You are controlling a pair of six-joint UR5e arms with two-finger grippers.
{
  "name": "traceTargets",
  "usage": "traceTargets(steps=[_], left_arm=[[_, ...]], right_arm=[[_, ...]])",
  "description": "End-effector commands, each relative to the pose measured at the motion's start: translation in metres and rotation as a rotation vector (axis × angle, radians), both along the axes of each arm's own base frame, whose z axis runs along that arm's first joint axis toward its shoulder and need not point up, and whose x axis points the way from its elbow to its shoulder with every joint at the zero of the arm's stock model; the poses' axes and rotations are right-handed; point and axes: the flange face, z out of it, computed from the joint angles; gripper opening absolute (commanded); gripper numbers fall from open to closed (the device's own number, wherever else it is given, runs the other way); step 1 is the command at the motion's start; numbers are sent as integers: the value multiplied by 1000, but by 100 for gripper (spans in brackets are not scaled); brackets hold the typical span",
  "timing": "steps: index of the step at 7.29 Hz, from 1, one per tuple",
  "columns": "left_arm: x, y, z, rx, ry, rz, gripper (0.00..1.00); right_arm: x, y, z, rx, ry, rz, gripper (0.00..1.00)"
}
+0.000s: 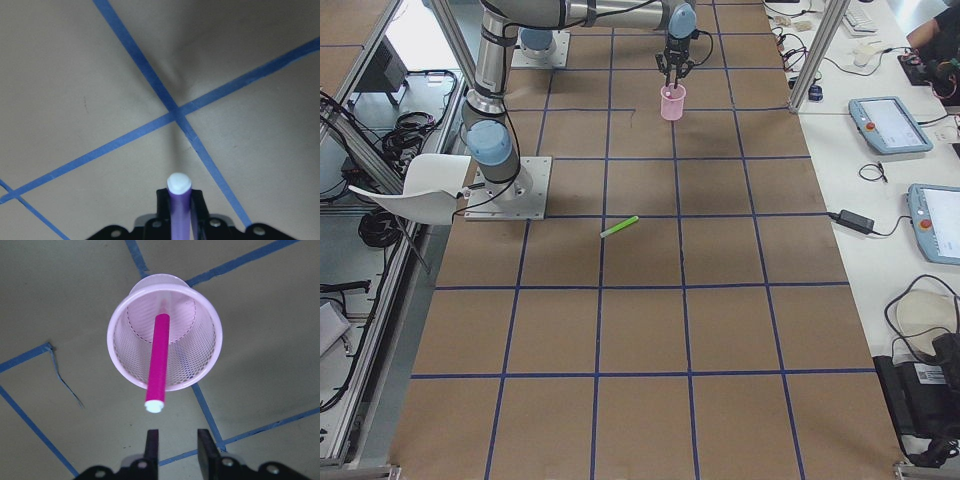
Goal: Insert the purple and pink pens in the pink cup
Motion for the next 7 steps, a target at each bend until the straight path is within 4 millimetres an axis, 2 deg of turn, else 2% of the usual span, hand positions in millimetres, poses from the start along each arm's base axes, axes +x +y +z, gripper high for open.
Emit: traceTargets(steps=[1,2,3,4,5,6,7], left_arm=[[-8,2,17,-16,48,6,0],[-11,0,34,-54,58,5,0],[-26,-1,58,-136,193,28,0],[-40,1,77,-200,289,68,0],[-58,1,85,-239,395,96,0],[-96,-1,93,-272,423,66,0],[-154,-5,101,-364,418,74,0]], right_arm=[[-4,-1,11,-22,-4,-29,100],[-16,-7,36,-63,-24,-57,100],[-49,-18,73,-120,-46,-127,100],[-101,-26,108,-177,-60,-233,100],[-151,-23,147,-231,-107,-327,100],[-194,-23,155,-231,-166,-422,100],[-216,-2,166,-250,-173,-545,100]])
